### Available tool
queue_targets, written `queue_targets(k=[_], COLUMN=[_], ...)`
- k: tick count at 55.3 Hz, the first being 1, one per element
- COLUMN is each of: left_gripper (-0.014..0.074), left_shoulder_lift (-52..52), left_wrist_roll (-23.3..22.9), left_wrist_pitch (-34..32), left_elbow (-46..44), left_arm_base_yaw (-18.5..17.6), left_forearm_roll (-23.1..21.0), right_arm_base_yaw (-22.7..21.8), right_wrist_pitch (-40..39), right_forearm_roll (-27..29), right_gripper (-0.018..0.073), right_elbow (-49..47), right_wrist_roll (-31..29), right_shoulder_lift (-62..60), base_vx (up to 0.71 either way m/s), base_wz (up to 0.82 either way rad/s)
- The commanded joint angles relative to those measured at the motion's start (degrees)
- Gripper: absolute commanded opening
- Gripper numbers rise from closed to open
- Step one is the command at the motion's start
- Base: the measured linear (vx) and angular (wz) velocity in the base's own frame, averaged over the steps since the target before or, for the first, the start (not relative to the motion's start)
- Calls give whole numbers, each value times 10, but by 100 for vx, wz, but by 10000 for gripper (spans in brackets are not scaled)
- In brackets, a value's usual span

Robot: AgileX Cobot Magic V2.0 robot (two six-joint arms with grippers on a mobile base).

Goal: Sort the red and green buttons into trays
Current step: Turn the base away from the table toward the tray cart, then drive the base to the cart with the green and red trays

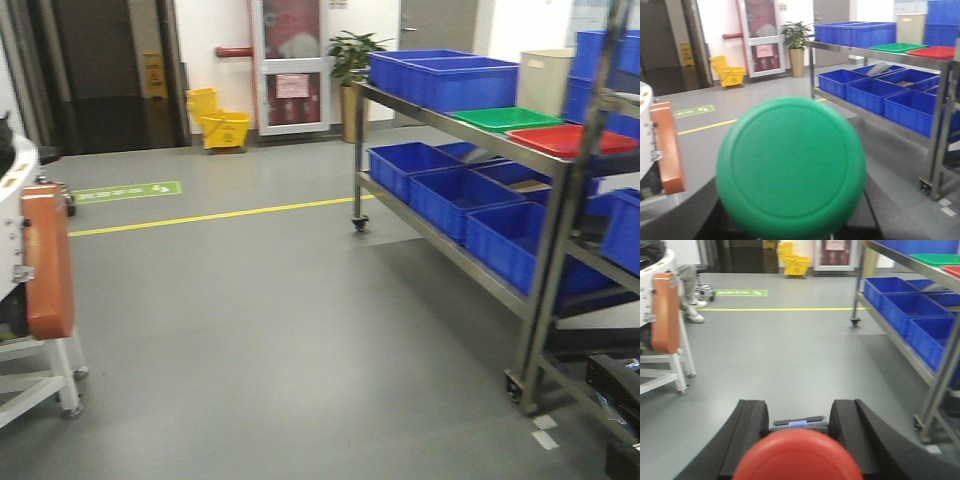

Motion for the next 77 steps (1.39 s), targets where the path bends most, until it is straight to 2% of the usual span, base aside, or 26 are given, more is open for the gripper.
queue_targets(k=[1, 39, 77], left_gripper=[0, 0, 0], left_shoulder_lift=[2, 2, 2], left_wrist_roll=[-6, -6, -6], left_wrist_pitch=[-50, -50, -50], left_elbow=[-18, -18, -18], left_arm_base_yaw=[-3, -3, -3], left_forearm_roll=[0, 0, 0], right_arm_base_yaw=[-2, -2, -2], right_wrist_pitch=[-51, -50, -46], right_forearm_roll=[-6, -6, -6], right_gripper=[-9, -9, -9], right_elbow=[-19, -19, -19], right_wrist_roll=[-4, -4, -4], right_shoulder_lift=[-4, -4, -4], base_vx=[14, 21, 33], base_wz=[39, 27, 7])
